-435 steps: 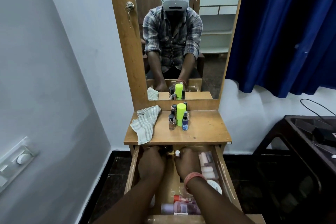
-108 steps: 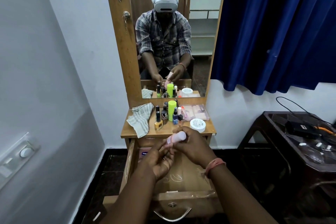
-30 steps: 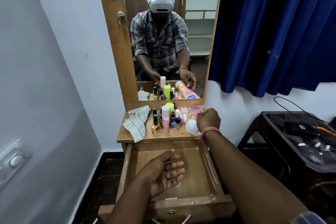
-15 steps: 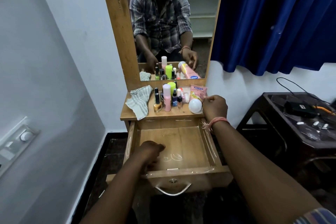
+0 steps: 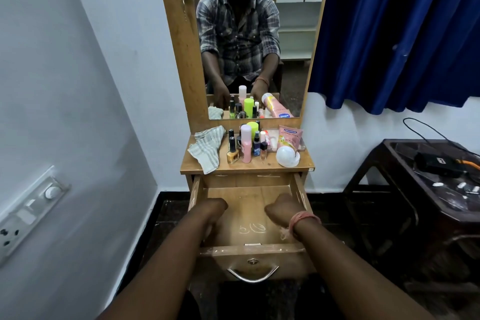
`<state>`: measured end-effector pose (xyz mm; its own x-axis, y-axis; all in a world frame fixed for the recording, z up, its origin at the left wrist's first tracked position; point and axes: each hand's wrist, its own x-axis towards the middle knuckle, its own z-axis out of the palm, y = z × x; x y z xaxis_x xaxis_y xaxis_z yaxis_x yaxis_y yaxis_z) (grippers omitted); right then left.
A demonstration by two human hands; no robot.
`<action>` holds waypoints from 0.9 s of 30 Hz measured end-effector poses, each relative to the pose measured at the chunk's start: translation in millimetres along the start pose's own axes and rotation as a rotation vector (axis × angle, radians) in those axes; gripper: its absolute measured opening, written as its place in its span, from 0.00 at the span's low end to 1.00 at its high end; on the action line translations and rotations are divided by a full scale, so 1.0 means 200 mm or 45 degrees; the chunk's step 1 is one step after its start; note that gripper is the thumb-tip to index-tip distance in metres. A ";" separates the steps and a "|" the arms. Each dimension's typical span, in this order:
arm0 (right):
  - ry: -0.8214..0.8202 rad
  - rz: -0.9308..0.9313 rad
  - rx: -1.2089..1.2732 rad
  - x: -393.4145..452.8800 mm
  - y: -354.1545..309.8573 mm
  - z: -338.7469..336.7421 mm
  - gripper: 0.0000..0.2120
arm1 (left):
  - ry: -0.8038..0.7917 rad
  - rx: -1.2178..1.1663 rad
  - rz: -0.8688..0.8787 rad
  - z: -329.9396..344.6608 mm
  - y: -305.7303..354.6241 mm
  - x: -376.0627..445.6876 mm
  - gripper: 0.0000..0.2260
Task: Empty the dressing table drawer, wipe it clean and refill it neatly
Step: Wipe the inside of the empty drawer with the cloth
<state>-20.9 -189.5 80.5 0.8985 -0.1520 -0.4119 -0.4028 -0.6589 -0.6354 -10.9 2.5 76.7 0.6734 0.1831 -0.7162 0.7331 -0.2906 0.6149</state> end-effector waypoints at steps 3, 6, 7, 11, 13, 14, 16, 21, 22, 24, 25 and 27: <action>-0.152 0.034 -0.325 -0.01 0.01 0.06 0.08 | 0.027 -0.121 0.090 -0.05 0.04 0.02 0.12; -0.075 -0.004 -0.281 0.01 -0.04 0.07 0.11 | 0.373 -0.234 0.446 -0.14 0.12 0.04 0.15; -0.036 -0.022 -0.238 0.01 -0.07 0.07 0.13 | 0.552 -0.137 0.573 -0.17 0.15 0.04 0.15; -0.002 -0.120 -0.053 0.02 -0.16 0.10 0.13 | 0.922 0.555 0.879 -0.21 0.23 0.08 0.19; -0.016 -0.169 0.043 0.00 -0.19 0.12 0.11 | 0.903 0.879 0.835 -0.23 0.23 0.13 0.21; -0.017 -0.193 0.081 -0.01 -0.20 0.13 0.10 | 0.921 0.926 0.863 -0.24 0.23 0.15 0.20; 0.003 -0.209 0.174 -0.02 -0.21 0.14 0.09 | 0.978 0.819 0.984 -0.27 0.23 0.16 0.15; -0.002 -0.253 0.641 -0.06 -0.20 0.17 0.11 | 1.005 0.008 1.068 -0.30 0.18 0.01 0.08; -0.055 -0.252 0.797 -0.08 -0.21 0.19 0.12 | 0.991 -0.168 1.064 -0.29 0.16 -0.03 0.07; -0.193 -0.212 1.143 -0.14 -0.25 0.23 0.15 | 0.847 -0.508 1.065 -0.26 0.09 -0.10 0.05; -0.277 -0.182 1.314 -0.18 -0.27 0.25 0.18 | 0.701 -0.669 1.031 -0.23 0.06 -0.13 0.06; -0.429 -0.140 1.599 -0.24 -0.30 0.29 0.24 | 0.360 -0.886 0.965 -0.16 -0.04 -0.16 0.08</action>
<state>-50.1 -100.3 100.2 0.9230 0.1699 -0.3453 -0.3824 0.5056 -0.7734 -36.4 29.2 105.6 0.9088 0.4167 -0.0204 -0.0532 0.1642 0.9850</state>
